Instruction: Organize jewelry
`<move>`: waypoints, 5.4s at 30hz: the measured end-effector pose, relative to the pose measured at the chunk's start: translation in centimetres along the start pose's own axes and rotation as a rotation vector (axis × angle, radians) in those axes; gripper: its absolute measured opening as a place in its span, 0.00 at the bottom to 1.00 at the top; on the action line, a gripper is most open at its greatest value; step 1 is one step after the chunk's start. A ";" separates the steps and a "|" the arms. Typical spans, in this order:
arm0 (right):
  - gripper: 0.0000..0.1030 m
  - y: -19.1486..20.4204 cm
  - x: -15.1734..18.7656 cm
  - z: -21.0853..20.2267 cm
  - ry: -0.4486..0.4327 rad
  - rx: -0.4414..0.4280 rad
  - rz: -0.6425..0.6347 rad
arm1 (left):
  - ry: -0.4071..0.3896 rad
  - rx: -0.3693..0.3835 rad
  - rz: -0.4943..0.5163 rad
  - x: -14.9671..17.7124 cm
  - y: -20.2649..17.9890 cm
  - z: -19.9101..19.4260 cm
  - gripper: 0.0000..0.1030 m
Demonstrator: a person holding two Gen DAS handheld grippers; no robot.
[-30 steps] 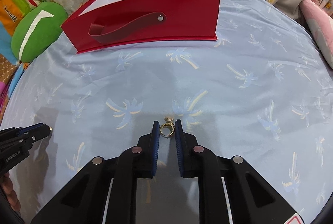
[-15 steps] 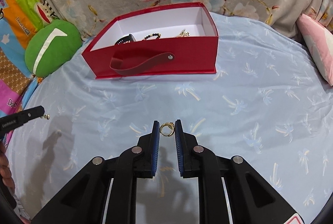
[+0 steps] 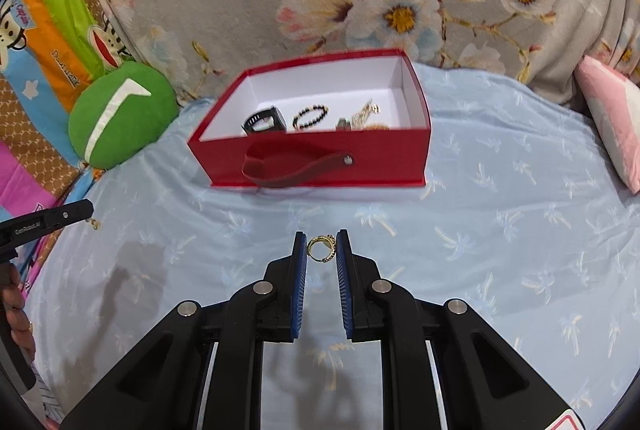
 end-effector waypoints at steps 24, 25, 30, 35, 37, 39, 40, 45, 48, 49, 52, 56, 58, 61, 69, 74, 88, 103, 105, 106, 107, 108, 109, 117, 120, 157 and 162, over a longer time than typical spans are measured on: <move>0.14 0.0 -16.6 -0.4 -0.256 -0.007 -0.004 | -0.185 0.030 0.160 -14.9 -6.7 3.1 0.13; 0.14 0.0 -17.1 -0.1 -0.259 -0.006 -0.004 | -0.183 0.033 0.162 -15.1 -6.9 3.5 0.13; 0.14 0.4 -19.0 1.2 -0.271 -0.004 -0.006 | -0.174 0.029 0.173 -16.4 -7.2 5.7 0.13; 0.14 1.0 -20.4 2.8 -0.269 -0.014 -0.003 | -0.161 0.017 0.179 -17.4 -7.1 7.5 0.13; 0.14 1.2 -20.8 3.4 -0.268 -0.013 -0.007 | -0.157 0.014 0.179 -17.7 -7.0 8.2 0.13; 0.14 1.4 -21.2 4.1 -0.266 -0.013 -0.012 | -0.152 0.011 0.178 -17.9 -6.9 8.9 0.13; 0.14 1.6 -21.4 4.4 -0.266 -0.012 -0.014 | -0.149 0.008 0.177 -18.0 -6.8 9.2 0.13; 0.14 1.8 -22.1 6.2 -0.256 -0.011 -0.021 | -0.135 -0.004 0.175 -18.5 -6.3 11.0 0.13; 0.14 1.9 -22.6 7.5 -0.248 -0.006 -0.024 | -0.125 -0.012 0.173 -18.9 -6.1 12.1 0.13; 0.14 1.8 -22.8 8.0 -0.243 -0.008 -0.020 | -0.123 -0.015 0.172 -19.1 -6.0 12.5 0.13; 0.14 1.8 -23.2 9.2 -0.230 -0.009 -0.014 | -0.116 -0.022 0.172 -19.6 -5.9 13.6 0.13; 0.14 1.6 -23.3 11.1 -0.208 -0.003 -0.013 | -0.106 -0.029 0.177 -20.1 -5.9 15.0 0.13; 0.14 1.6 -23.3 12.0 -0.196 0.000 -0.013 | -0.102 -0.035 0.176 -20.4 -5.9 15.7 0.13; 0.14 1.5 -23.1 13.3 -0.175 -0.001 -0.015 | -0.097 -0.037 0.174 -20.8 -5.9 16.6 0.13; 0.14 1.4 -22.6 16.6 -0.131 0.013 -0.018 | -0.084 -0.048 0.173 -21.4 -5.8 18.4 0.13; 0.18 1.5 -22.5 18.0 -0.133 0.026 -0.029 | -0.081 -0.078 0.154 -21.7 -5.0 19.7 0.16; 0.68 0.6 -22.1 17.1 -0.169 0.058 0.010 | -0.102 -0.103 0.147 -21.2 -4.6 19.9 0.64; 0.81 1.0 -19.6 14.7 -0.123 0.074 0.021 | -0.093 -0.110 0.137 -19.2 -4.4 17.4 0.65; 0.83 1.0 -18.7 14.0 -0.112 0.096 0.019 | -0.085 -0.117 0.132 -18.2 -4.2 16.8 0.65; 0.83 1.1 -18.2 13.6 -0.107 0.100 0.017 | -0.085 -0.119 0.129 -17.7 -4.2 16.5 0.65; 0.84 1.1 -17.7 13.3 -0.102 0.103 0.015 | -0.083 -0.122 0.125 -17.2 -4.1 16.1 0.67; 0.84 1.3 -17.1 13.0 -0.097 0.107 0.014 | -0.080 -0.125 0.120 -16.4 -3.9 15.7 0.69; 0.84 1.3 -16.4 12.6 -0.089 0.113 0.013 | -0.078 -0.128 0.116 -15.9 -3.8 15.4 0.71; 0.86 1.6 -11.7 10.4 -0.039 0.141 -0.001 | -0.040 -0.142 0.088 -10.6 -3.3 13.2 0.75; 0.87 1.4 -10.2 9.7 -0.022 0.141 0.006 | -0.025 -0.141 0.073 -9.1 -3.2 12.8 0.75; 0.88 0.9 -4.6 7.9 0.039 0.134 0.035 | 0.018 -0.208 0.098 -4.0 -3.9 10.9 0.75; 0.88 0.9 -4.6 7.6 0.029 0.149 0.025 | 0.016 -0.216 0.095 -3.9 -3.7 10.8 0.75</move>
Point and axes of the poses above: each gripper's, at about its wrist camera, not at the fingertips, and z roughly the way its jaws point, y to its left, x to its underside, the point moved 10 cm from there along z, roughly the way its jaws point, and after that the axes turned 13 degrees about x, right-handed, at the moved point
